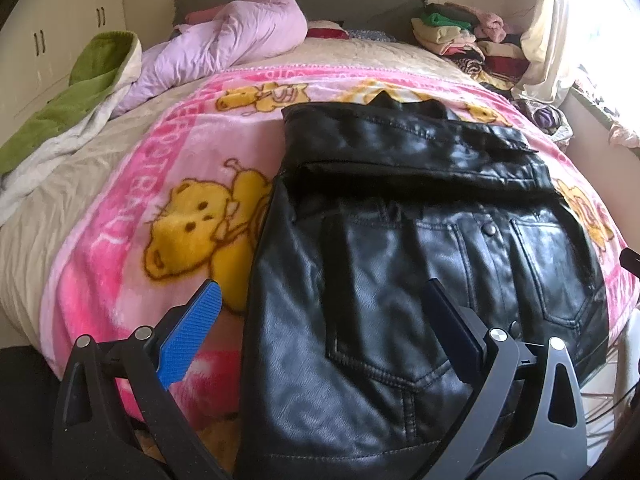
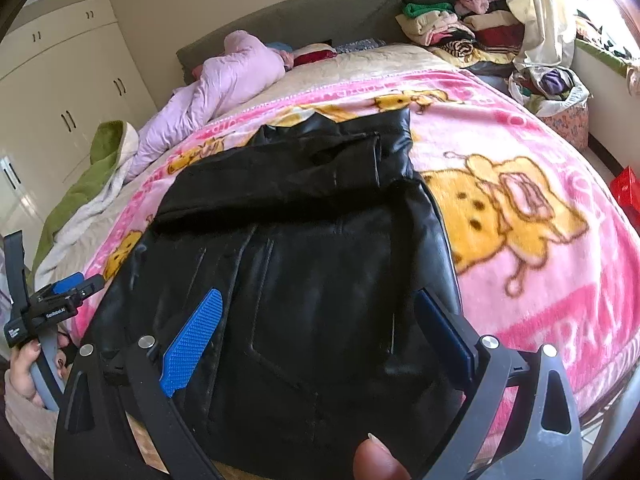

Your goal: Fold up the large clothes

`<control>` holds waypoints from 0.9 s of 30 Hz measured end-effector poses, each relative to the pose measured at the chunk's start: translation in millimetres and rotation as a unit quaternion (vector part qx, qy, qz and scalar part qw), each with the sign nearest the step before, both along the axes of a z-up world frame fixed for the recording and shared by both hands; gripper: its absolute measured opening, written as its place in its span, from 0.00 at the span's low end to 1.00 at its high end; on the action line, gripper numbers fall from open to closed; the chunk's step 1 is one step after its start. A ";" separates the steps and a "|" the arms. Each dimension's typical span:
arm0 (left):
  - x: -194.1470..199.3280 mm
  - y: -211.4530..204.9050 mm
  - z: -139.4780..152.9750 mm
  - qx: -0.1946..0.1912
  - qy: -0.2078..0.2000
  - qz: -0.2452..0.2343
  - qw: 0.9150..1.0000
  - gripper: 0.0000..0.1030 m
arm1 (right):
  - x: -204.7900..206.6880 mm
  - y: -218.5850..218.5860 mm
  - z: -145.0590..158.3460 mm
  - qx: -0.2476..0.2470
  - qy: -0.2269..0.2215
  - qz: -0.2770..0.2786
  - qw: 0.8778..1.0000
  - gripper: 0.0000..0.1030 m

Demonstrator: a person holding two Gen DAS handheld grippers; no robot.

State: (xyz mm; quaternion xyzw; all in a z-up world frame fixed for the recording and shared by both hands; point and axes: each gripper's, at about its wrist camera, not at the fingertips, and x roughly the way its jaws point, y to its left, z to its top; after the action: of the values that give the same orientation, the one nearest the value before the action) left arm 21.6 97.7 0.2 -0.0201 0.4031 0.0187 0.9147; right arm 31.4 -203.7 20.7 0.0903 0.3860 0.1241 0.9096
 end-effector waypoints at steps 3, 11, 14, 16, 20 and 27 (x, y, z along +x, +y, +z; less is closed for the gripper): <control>-2.1 1.8 -4.3 0.002 0.005 0.000 1.000 0.91 | -0.5 -2.2 -4.1 -0.001 0.005 0.001 1.000 0.93; -7.7 11.4 -20.3 0.003 0.028 0.012 1.000 0.91 | -6.1 -6.7 -12.0 -0.006 0.012 0.003 1.000 0.93; -10.1 17.7 -25.2 -0.003 0.035 0.017 0.999 0.91 | -8.4 -9.8 -16.2 -0.007 0.018 0.003 1.000 0.93; -11.2 22.7 -28.6 -0.010 0.039 0.020 0.999 0.91 | -10.5 -11.5 -19.4 -0.010 0.022 0.004 1.000 0.93; -14.3 29.1 -36.1 -0.025 0.049 0.020 0.998 0.91 | -14.4 -15.3 -26.0 -0.013 0.032 0.003 0.999 0.93; -20.2 33.4 -52.1 -0.017 0.072 0.022 0.997 0.91 | -22.2 -22.6 -39.7 -0.017 0.051 0.005 0.999 0.93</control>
State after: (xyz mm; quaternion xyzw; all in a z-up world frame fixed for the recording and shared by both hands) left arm 1.4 131.1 -52.0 -0.0426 0.4673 0.0332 0.8825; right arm 9.2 -226.4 -19.0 0.0793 0.4348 0.1175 0.8893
